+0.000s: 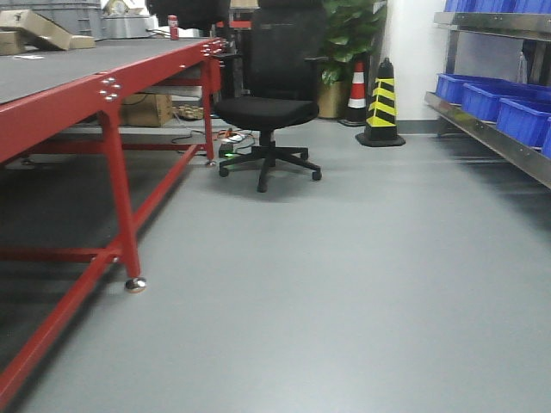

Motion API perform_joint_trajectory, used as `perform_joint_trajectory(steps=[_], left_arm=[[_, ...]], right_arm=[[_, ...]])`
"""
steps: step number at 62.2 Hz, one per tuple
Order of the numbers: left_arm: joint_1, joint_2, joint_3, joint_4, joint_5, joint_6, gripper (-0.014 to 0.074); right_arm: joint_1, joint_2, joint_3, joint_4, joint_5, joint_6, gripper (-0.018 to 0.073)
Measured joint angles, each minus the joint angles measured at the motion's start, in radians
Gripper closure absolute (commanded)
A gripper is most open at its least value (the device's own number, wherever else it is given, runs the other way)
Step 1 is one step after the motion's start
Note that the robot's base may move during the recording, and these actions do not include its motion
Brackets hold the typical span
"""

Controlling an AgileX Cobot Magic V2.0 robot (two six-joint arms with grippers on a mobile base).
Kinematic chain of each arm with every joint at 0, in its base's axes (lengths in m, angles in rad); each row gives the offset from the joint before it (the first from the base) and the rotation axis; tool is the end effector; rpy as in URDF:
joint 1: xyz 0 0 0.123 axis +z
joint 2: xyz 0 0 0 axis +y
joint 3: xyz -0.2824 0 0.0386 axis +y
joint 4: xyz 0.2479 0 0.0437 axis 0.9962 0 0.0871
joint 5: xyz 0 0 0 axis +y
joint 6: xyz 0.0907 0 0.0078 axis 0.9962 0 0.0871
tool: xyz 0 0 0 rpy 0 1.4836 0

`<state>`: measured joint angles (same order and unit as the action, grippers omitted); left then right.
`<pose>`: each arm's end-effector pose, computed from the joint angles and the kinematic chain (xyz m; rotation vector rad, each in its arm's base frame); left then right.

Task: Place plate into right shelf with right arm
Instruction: 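Drive the base away from the bench holding the plate in the right gripper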

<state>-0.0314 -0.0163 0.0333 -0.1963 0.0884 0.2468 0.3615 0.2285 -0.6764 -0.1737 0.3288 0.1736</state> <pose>0.0565 -0.0034 0.1948 0.0790 1.5853 0.0018 0.0272 0.0048 0.3902 -0.1929 1.3518 0.2734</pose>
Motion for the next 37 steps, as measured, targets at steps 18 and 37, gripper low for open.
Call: perform_joint_trajectory(steps=[18,37], left_arm=[[-0.001,0.0,0.0,0.0,0.0,0.0,0.0643],[-0.001,0.0,0.0,0.0,0.0,0.0,0.0643]], right_arm=[[0.0,0.0,0.0,0.0,-0.002,0.0,0.0505],[0.0,0.0,0.0,0.0,-0.002,0.0,0.0505]])
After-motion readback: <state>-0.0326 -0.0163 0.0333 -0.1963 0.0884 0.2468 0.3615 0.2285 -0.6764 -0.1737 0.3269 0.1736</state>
